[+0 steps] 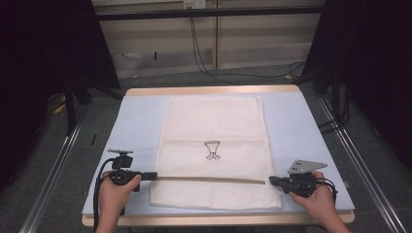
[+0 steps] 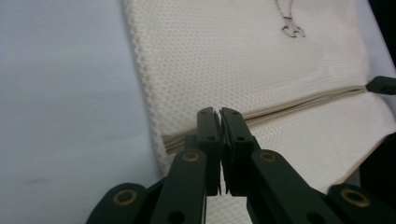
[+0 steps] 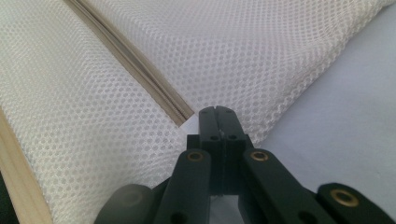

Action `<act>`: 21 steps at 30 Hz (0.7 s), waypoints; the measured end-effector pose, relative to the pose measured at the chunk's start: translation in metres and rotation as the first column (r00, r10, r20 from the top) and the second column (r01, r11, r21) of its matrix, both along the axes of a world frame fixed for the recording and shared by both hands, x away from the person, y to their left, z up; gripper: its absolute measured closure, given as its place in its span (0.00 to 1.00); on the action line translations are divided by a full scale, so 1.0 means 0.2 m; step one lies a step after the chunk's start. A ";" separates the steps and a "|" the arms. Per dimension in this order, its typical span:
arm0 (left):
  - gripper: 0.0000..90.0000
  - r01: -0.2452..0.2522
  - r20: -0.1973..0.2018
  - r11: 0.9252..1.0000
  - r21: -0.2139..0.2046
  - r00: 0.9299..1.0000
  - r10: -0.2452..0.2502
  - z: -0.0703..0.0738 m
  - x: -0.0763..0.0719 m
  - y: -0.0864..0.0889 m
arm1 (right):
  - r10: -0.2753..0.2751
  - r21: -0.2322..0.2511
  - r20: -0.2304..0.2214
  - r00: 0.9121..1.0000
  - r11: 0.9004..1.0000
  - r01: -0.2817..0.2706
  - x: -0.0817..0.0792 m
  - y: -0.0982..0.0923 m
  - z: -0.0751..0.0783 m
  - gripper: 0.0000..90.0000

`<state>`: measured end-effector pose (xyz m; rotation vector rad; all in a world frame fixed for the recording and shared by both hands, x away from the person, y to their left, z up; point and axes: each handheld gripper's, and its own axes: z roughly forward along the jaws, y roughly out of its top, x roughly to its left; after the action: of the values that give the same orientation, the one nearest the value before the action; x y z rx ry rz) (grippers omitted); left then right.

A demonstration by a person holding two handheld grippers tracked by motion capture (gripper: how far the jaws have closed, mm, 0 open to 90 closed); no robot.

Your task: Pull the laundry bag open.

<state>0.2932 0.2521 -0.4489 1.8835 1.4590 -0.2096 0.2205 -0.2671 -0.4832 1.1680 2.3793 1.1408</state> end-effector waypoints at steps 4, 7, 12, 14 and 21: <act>0.97 -0.054 -0.019 0.998 -0.017 0.998 0.054 -0.02 0.01 0.10 | 0.001 0.000 0.000 1.000 1.000 -0.001 0.00 0.00 0.00 1.00; 0.97 -0.056 -0.030 0.998 -0.030 0.998 0.055 -0.04 0.01 0.12 | 0.002 0.001 0.001 1.000 1.000 -0.002 0.00 0.00 0.00 1.00; 0.96 -0.053 0.019 0.998 -0.036 0.998 0.054 -0.03 0.01 0.12 | 0.015 0.001 0.018 1.000 1.000 -0.015 0.00 -0.01 0.00 1.00; 0.81 -0.075 0.072 0.996 -0.050 0.994 0.078 -0.02 0.01 0.14 | 0.023 0.005 0.039 0.999 1.000 -0.024 0.00 -0.01 0.00 1.00; 0.40 -0.157 0.276 0.986 0.048 0.951 0.138 0.01 0.03 0.17 | -0.188 0.042 0.198 0.962 0.982 0.184 0.01 -0.13 0.08 0.54</act>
<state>0.2989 0.2854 -0.4471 1.7669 1.4235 0.1681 0.2230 -0.2933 -0.4663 1.1935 2.0649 1.1661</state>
